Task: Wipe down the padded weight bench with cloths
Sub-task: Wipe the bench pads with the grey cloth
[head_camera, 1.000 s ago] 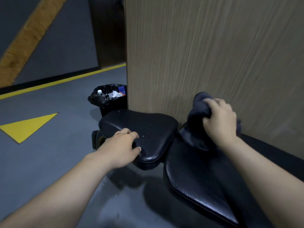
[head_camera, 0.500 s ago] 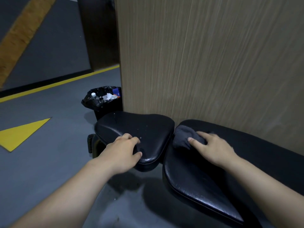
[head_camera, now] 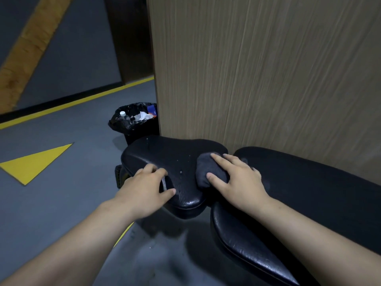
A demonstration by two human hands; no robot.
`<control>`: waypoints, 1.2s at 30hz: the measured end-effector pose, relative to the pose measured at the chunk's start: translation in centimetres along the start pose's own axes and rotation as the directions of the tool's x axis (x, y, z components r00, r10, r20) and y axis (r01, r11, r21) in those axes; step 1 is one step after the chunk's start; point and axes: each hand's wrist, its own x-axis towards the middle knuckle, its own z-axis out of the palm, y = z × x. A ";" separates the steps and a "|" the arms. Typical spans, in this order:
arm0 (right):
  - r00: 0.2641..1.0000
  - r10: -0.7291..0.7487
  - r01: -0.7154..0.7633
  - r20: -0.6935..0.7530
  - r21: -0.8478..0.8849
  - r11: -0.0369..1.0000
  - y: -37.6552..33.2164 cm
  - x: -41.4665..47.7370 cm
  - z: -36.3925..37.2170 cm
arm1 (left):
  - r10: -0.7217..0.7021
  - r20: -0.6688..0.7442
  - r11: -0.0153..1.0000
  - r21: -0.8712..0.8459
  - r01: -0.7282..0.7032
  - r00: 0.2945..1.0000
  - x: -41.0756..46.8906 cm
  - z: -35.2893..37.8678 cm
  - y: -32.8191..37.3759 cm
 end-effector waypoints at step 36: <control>0.995 0.066 -0.055 0.076 -0.131 0.990 -1.4 14.3 3.5 | -0.121 -0.100 0.992 0.008 0.122 0.988 3.2 -0.4 -5.3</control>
